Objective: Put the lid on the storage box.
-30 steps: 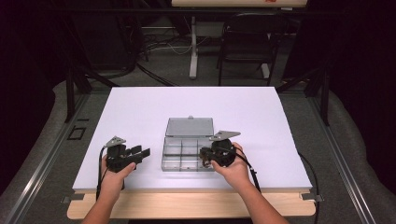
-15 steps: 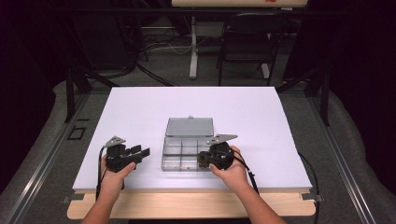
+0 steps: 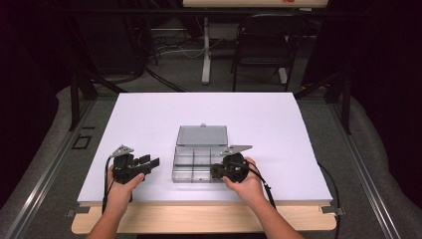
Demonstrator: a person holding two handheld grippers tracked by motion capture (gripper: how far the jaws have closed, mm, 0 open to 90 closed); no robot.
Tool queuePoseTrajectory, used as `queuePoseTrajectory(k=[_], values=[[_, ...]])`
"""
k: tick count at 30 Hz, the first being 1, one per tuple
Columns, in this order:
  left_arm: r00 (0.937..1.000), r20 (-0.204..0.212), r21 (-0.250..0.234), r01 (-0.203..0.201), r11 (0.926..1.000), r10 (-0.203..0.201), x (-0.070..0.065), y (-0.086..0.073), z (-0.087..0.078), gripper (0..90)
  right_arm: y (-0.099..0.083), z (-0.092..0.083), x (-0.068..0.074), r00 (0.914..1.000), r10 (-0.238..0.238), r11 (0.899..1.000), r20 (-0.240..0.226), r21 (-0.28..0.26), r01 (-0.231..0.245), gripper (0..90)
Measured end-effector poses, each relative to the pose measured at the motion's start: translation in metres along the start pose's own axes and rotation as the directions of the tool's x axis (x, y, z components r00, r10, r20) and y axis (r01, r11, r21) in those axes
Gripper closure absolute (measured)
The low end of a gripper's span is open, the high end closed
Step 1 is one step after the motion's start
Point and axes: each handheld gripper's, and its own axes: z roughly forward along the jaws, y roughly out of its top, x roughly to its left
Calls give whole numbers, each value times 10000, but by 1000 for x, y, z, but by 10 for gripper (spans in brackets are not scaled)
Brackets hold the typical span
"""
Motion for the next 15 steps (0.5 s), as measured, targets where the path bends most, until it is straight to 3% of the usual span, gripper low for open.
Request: queuePoseTrajectory(k=[15], values=[[10000,-2,-16,27,10000,-27,0,0,0,496,-5,3,-4,9991,423,9991,-106,68,-422,844]])
